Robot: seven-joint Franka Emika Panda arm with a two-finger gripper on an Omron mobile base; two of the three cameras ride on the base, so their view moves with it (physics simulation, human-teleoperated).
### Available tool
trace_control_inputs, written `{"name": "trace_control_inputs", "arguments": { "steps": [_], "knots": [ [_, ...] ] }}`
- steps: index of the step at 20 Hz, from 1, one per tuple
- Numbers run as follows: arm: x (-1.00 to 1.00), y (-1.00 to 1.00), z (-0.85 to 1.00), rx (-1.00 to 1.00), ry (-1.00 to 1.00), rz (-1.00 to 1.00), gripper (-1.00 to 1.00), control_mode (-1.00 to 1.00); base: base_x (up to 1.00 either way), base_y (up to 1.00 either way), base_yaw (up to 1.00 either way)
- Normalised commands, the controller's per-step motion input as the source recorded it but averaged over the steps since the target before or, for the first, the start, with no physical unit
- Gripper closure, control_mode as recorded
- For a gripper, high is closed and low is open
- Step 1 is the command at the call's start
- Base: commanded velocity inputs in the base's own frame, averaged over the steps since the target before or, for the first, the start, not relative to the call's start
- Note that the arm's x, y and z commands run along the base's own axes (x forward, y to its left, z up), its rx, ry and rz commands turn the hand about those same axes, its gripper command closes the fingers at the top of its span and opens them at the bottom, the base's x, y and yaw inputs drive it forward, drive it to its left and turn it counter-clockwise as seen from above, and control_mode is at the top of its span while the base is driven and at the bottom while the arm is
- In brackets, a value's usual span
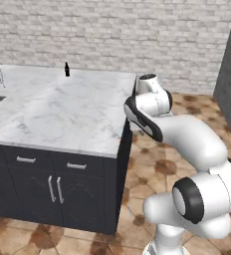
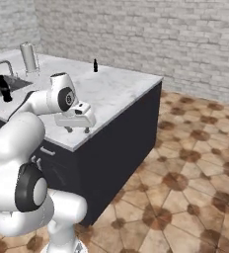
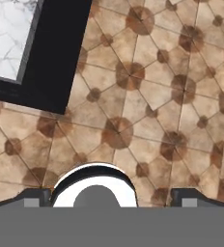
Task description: Place the large bottle from the dining counter next to the other large bottle outside the sink, and place the small bottle from the dining counter next to the other small bottle inside the sink.
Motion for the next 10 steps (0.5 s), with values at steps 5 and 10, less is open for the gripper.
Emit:
{"name": "trace_control_inputs", "arguments": {
  "steps": [5, 10],
  "knots": [
    [0.0, 0.0, 0.0, 0.0, 0.0, 0.0, -1.0, 1.0, 0.33, -1.0, 0.0],
    [0.0, 0.0, 0.0, 0.0, 0.0, 0.0, -1.0, 1.0, 0.79, -1.0, 0.0]
  ]
}}
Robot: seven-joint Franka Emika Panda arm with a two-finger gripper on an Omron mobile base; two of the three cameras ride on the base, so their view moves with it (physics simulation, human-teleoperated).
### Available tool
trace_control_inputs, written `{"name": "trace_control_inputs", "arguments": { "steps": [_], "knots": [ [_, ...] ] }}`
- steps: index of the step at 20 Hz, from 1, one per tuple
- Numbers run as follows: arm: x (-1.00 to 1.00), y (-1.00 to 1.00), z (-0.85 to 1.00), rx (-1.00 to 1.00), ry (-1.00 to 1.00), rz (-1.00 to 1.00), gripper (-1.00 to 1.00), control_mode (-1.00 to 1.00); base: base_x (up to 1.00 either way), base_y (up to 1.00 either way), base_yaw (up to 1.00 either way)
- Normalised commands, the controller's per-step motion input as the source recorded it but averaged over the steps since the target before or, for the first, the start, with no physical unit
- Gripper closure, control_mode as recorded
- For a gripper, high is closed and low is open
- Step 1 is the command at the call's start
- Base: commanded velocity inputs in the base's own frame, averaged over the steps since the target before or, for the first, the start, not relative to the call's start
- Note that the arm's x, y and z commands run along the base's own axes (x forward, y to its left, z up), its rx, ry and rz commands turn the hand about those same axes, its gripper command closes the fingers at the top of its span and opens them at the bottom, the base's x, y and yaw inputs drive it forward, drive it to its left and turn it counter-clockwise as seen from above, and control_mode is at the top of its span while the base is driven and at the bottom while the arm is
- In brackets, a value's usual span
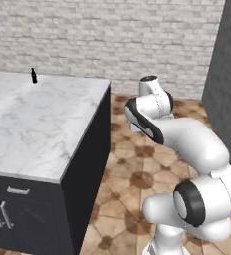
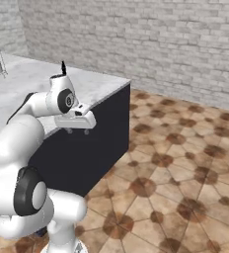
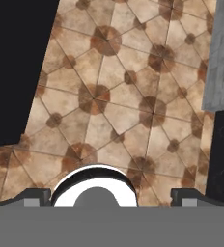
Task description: Place the large bottle from the dining counter next to the other large bottle outside the sink, and place the small bottle from the dining counter next to the other small bottle inside the sink.
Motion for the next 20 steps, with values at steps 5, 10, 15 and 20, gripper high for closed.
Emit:
{"name": "trace_control_inputs", "arguments": {
  "steps": [5, 10, 15, 20],
  "knots": [
    [0.0, 0.0, 0.0, 0.0, 0.0, 0.0, -1.0, 1.0, 1.0, -0.98, -0.03],
    [0.0, 0.0, 0.0, 0.0, 0.0, 0.0, -1.0, 1.0, 1.0, -0.9, -0.05],
    [0.0, 0.0, 0.0, 0.0, 0.0, 0.0, -1.0, 1.0, 1.0, -0.81, -0.04],
    [0.0, 0.0, 0.0, 0.0, 0.0, 0.0, -1.0, 1.0, 1.0, -0.72, -0.03]
  ]
}}
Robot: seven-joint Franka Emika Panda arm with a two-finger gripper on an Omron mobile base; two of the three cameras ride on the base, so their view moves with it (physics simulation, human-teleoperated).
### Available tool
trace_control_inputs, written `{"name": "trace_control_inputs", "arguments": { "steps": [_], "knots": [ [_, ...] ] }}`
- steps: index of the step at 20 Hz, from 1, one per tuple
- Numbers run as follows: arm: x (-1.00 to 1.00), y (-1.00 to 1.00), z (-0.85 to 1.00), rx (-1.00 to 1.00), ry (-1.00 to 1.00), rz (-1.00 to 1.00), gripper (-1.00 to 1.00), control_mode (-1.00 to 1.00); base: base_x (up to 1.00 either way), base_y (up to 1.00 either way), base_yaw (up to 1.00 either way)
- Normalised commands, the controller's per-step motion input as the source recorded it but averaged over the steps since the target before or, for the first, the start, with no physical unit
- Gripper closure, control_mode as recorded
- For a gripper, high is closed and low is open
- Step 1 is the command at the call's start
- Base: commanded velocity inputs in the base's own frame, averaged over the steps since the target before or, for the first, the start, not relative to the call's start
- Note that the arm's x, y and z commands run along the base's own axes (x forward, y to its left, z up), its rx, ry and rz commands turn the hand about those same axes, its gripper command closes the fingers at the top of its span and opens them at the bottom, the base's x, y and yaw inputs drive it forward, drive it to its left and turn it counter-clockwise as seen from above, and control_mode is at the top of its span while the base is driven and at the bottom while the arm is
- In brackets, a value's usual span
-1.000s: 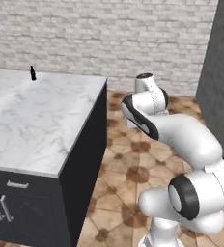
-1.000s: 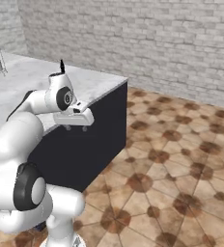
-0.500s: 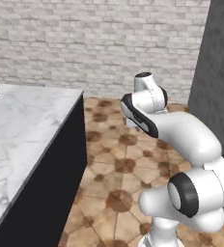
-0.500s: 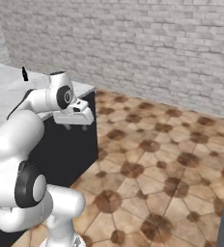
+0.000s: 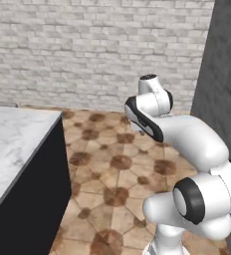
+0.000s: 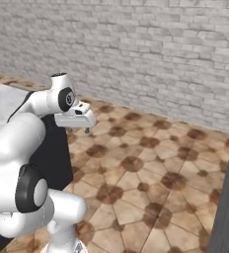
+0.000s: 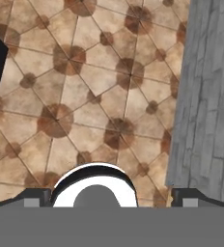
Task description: Place the large bottle from the dining counter next to the other large bottle outside the sink, and place the small bottle from the dining counter next to the other small bottle inside the sink.
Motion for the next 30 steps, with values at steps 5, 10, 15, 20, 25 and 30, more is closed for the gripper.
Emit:
{"name": "trace_control_inputs", "arguments": {
  "steps": [5, 10, 15, 20, 25, 30],
  "knots": [
    [0.0, 0.0, 0.0, 0.0, 0.0, 0.0, -1.0, 1.0, 1.0, -0.59, -0.01],
    [0.0, 0.0, 0.0, 0.0, 0.0, 0.0, -1.0, 1.0, 1.0, -0.42, 0.0],
    [0.0, 0.0, 0.0, 0.0, 0.0, 0.0, -1.0, 1.0, 1.0, -0.33, 0.07],
    [0.0, 0.0, 0.0, 0.0, 0.0, 0.0, -1.0, 1.0, 1.0, -0.28, 0.29],
    [0.0, 0.0, 0.0, 0.0, 0.0, 0.0, -1.0, 1.0, 1.0, -0.24, 0.46],
    [0.0, 0.0, 0.0, 0.0, 0.0, 0.0, -1.0, 1.0, 1.0, -0.24, 0.51]
  ]
}}
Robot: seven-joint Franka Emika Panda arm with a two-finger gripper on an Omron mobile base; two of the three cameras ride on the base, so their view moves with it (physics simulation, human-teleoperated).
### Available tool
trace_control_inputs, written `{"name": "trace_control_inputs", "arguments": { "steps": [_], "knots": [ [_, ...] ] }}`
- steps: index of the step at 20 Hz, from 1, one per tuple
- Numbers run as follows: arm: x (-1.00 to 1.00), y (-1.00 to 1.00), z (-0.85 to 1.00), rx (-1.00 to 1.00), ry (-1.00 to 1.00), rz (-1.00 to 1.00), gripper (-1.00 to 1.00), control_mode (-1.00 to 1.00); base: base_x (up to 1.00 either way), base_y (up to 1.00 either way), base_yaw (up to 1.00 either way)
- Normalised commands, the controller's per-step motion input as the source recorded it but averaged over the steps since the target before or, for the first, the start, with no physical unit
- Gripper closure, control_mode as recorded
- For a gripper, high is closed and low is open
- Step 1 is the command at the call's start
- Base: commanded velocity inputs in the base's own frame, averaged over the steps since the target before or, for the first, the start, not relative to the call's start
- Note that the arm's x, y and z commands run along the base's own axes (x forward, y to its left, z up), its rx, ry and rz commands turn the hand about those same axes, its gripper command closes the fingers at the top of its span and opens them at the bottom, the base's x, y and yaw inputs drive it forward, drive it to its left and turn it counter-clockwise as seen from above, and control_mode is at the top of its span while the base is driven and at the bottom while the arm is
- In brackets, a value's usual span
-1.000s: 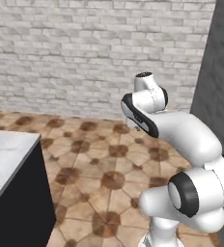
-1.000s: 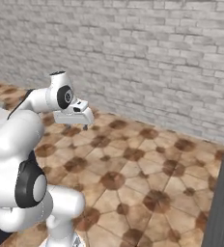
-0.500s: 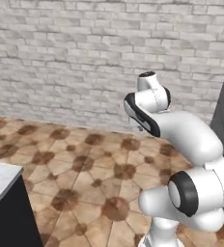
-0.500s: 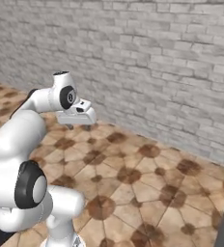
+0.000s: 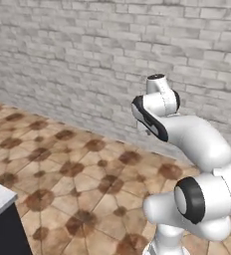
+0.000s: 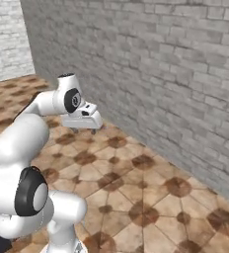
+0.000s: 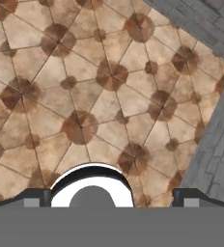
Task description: Place the large bottle from the dining counter next to the other large bottle outside the sink, and place the small bottle from the dining counter next to the other small bottle inside the sink.
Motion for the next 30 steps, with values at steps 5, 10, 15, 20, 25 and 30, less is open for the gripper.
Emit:
{"name": "trace_control_inputs", "arguments": {
  "steps": [5, 10, 15, 20, 25, 30],
  "knots": [
    [0.0, 0.0, 0.0, 0.0, 0.0, 0.0, -1.0, 1.0, 1.0, -0.25, 0.52],
    [0.0, 0.0, 0.0, 0.0, 0.0, 0.0, -1.0, 1.0, 1.0, -0.26, 0.53],
    [0.0, 0.0, 0.0, 0.0, 0.0, 0.0, -1.0, 1.0, 1.0, -0.27, 0.55],
    [0.0, 0.0, 0.0, 0.0, 0.0, 0.0, -1.0, 1.0, 1.0, -0.32, 0.56],
    [0.0, 0.0, 0.0, 0.0, 0.0, 0.0, -1.0, 1.0, 1.0, -0.44, 0.58],
    [0.0, 0.0, 0.0, 0.0, 0.0, 0.0, -1.0, 1.0, 1.0, -0.55, 0.58]
  ]
}}
